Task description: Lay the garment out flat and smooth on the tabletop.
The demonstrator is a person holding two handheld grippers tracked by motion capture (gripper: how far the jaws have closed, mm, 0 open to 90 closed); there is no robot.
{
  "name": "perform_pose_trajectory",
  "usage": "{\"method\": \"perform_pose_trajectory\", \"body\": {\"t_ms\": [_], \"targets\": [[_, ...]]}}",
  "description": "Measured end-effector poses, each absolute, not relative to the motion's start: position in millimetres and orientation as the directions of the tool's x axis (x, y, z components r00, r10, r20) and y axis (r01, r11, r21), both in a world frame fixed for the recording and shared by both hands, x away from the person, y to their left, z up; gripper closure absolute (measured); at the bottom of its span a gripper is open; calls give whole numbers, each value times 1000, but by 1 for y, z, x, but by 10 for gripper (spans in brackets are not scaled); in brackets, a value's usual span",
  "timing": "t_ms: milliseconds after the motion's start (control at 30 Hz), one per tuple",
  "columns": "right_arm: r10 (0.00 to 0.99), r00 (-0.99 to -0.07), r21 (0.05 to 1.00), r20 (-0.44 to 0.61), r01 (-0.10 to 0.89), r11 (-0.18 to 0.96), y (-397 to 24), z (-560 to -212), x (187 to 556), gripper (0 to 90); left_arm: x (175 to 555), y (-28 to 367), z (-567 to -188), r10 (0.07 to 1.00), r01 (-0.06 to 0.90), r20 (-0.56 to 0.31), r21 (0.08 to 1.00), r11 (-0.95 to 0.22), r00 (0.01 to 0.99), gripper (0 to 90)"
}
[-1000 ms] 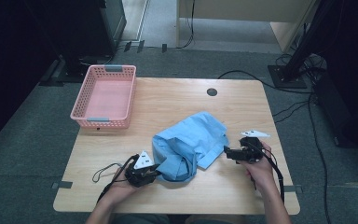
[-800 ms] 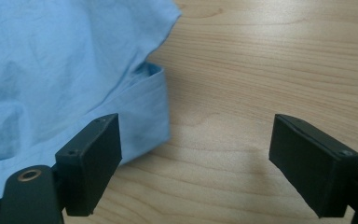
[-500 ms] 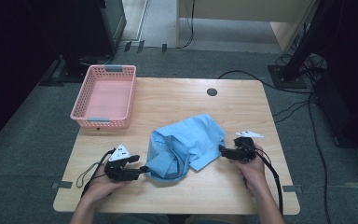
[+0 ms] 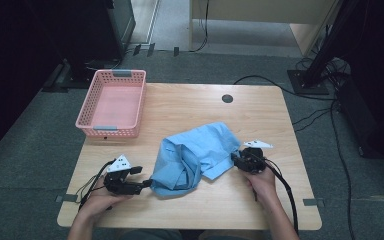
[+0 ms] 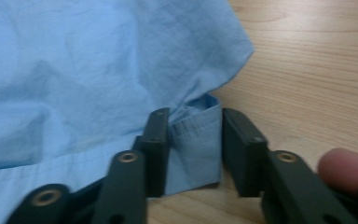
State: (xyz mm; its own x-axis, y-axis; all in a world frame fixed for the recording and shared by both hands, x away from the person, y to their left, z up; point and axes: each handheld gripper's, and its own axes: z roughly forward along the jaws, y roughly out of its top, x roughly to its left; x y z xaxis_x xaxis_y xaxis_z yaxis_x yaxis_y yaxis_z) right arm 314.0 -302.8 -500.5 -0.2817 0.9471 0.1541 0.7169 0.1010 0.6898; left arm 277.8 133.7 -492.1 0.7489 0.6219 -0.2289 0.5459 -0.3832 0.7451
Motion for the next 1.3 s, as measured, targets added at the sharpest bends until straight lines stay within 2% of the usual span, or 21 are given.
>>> {"method": "perform_pose_trajectory", "body": {"t_ms": [133,333,533,767,1100,1267,1300], "targets": [[948,-285,705,140,701,106,-306,-498,312,828,277,138,-490,608,539,-236,751,-381,758,300],[950,-277,716,144,691,93,-318,-494,310,856,278,155,-487,617,544,-241,756,-364,749,296],[917,-325,721,233,690,62,-329,-487,305,857,282,167,-479,680,552,-241,784,-284,693,297],[894,-348,754,282,657,17,-333,-477,302,853,291,110,-465,711,507,-172,812,-290,682,290],[899,-326,740,293,672,3,-335,-480,302,636,322,30,-462,784,583,-202,777,-236,587,291],[893,-330,704,305,710,22,-329,-485,303,509,328,7,-466,793,582,-165,767,-271,586,292],[893,-330,704,305,710,22,-329,-485,303,509,328,4,-468,795,583,-154,761,-284,587,292]]}}
